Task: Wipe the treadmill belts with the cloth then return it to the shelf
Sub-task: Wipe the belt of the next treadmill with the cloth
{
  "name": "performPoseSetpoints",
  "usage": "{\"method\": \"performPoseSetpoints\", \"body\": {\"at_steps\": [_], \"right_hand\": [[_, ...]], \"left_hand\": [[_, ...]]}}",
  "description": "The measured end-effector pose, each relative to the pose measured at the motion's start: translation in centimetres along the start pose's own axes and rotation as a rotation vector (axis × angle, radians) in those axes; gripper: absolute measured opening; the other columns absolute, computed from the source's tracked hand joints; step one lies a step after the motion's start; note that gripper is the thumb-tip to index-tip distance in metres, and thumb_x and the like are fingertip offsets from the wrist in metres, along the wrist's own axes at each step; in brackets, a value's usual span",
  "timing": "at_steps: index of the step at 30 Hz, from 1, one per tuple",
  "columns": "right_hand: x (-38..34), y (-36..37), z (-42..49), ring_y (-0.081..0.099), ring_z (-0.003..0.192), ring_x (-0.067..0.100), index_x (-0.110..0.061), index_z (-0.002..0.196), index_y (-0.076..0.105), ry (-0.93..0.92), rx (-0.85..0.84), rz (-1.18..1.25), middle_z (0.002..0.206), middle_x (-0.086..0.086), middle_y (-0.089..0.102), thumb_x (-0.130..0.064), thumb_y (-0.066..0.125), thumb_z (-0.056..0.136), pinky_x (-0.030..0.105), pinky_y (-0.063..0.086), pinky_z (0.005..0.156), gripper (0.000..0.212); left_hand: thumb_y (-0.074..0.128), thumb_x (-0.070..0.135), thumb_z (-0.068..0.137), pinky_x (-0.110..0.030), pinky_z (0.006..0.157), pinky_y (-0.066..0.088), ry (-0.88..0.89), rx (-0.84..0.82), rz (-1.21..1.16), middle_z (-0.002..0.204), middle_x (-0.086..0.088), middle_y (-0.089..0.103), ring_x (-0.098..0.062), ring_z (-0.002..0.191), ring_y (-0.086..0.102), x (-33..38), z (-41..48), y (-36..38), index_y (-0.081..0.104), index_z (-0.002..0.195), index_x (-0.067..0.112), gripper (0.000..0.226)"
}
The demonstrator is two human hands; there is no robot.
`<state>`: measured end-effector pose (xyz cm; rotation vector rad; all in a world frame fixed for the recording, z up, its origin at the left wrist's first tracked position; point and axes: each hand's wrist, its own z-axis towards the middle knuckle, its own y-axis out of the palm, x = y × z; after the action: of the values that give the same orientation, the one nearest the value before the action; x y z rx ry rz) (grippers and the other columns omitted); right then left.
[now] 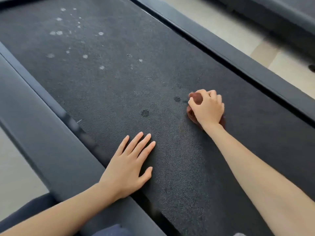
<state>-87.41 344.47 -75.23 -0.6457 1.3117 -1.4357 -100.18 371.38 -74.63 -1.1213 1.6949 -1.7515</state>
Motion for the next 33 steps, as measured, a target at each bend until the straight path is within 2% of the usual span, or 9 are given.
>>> {"method": "performPoseSetpoints", "body": {"at_steps": [6, 9, 13, 16, 19, 22, 26, 30, 33], "right_hand": [[0.2, -3.9, -15.7, 0.05, 0.082, 0.025, -0.029, 0.094, 0.063, -0.417, -0.04, 0.145, 0.094, -0.001, 0.055, -0.043, 0.063, 0.074, 0.036, 0.04, 0.07, 0.024], [1.4, -4.2, -15.9, 0.052, 0.081, 0.023, -0.03, 0.095, 0.062, -0.572, -0.059, 0.188, 0.092, -0.002, 0.057, -0.043, 0.064, 0.073, 0.036, 0.042, 0.069, 0.025], [0.0, -2.0, -7.7, 0.054, 0.083, 0.027, -0.026, 0.093, 0.068, -0.367, 0.007, 0.108, 0.09, 0.002, 0.058, -0.045, 0.06, 0.077, 0.035, 0.042, 0.069, 0.026], [-0.5, 0.1, -0.5, 0.051, 0.099, 0.03, -0.023, 0.102, 0.065, -0.084, 0.029, 0.034, 0.102, 0.006, 0.057, -0.045, 0.057, 0.083, 0.038, 0.04, 0.078, 0.03], [-1.9, 1.2, 3.6, 0.044, 0.111, 0.031, -0.022, 0.112, 0.06, 0.08, 0.018, -0.047, 0.116, 0.008, 0.054, -0.049, 0.048, 0.089, 0.042, 0.038, 0.086, 0.037], [-3.4, 0.9, 2.1, 0.044, 0.109, 0.031, -0.022, 0.114, 0.06, 0.019, -0.002, -0.074, 0.118, 0.007, 0.054, -0.049, 0.048, 0.09, 0.042, 0.037, 0.086, 0.038], [-4.0, -0.3, -5.5, 0.051, 0.09, 0.028, -0.026, 0.099, 0.066, -0.341, 0.01, 0.017, 0.099, 0.002, 0.059, -0.048, 0.053, 0.079, 0.038, 0.04, 0.071, 0.033], [-2.2, -0.5, -4.3, 0.052, 0.086, 0.027, -0.026, 0.098, 0.067, -0.495, -0.014, 0.054, 0.094, 0.001, 0.059, -0.047, 0.052, 0.078, 0.037, 0.041, 0.068, 0.033], [-2.1, 1.0, 1.6, 0.05, 0.097, 0.032, -0.023, 0.102, 0.067, -0.278, 0.026, 0.061, 0.102, 0.006, 0.059, -0.041, 0.061, 0.082, 0.04, 0.039, 0.077, 0.027]], "left_hand": [[0.035, 0.048, 0.086, -0.045, 0.112, 0.013, 0.014, -0.001, 0.027, 0.153, -0.002, 0.028, -0.025, 0.143, 0.018, 0.1, 0.0, -0.2, 0.037, 0.144, 0.018, 0.066], [0.035, 0.048, 0.085, -0.046, 0.111, 0.014, 0.014, 0.014, 0.041, 0.153, -0.003, 0.029, -0.026, 0.142, 0.02, 0.2, -0.1, -0.1, 0.037, 0.144, 0.017, 0.066], [0.036, 0.048, 0.086, -0.046, 0.111, 0.015, 0.009, 0.016, 0.029, 0.152, -0.003, 0.03, -0.026, 0.142, 0.021, 0.1, 0.0, 0.0, 0.038, 0.144, 0.017, 0.066], [0.038, 0.048, 0.085, -0.045, 0.111, 0.015, 0.01, 0.015, 0.017, 0.152, -0.001, 0.031, -0.024, 0.142, 0.022, 0.1, 0.0, 0.0, 0.038, 0.143, 0.019, 0.065], [0.04, 0.045, 0.084, -0.045, 0.115, 0.02, 0.001, 0.042, -0.042, 0.148, 0.003, 0.039, -0.021, 0.14, 0.029, -0.2, 0.2, -0.3, 0.045, 0.139, 0.023, 0.06], [0.04, 0.039, 0.084, -0.048, 0.11, 0.032, 0.077, 0.047, -0.08, 0.143, 0.005, 0.046, -0.02, 0.135, 0.037, -1.5, 0.9, -0.9, 0.051, 0.135, 0.025, 0.054], [0.04, 0.042, 0.085, -0.043, 0.115, 0.025, 0.243, -0.006, 0.026, 0.151, 0.006, 0.031, -0.018, 0.141, 0.025, -4.3, 0.7, -1.3, 0.04, 0.142, 0.025, 0.06], [0.035, 0.048, 0.084, -0.036, 0.115, 0.011, -0.033, 0.083, -0.032, 0.156, 0.005, 0.017, -0.016, 0.144, 0.012, -6.2, 0.4, -2.1, 0.023, 0.148, 0.019, 0.072], [0.028, 0.054, 0.084, -0.035, 0.116, 0.005, -0.204, 0.105, -0.036, 0.157, 0.002, 0.008, -0.016, 0.145, 0.004, -6.7, 0.0, -1.5, 0.015, 0.149, 0.016, 0.076]]}}
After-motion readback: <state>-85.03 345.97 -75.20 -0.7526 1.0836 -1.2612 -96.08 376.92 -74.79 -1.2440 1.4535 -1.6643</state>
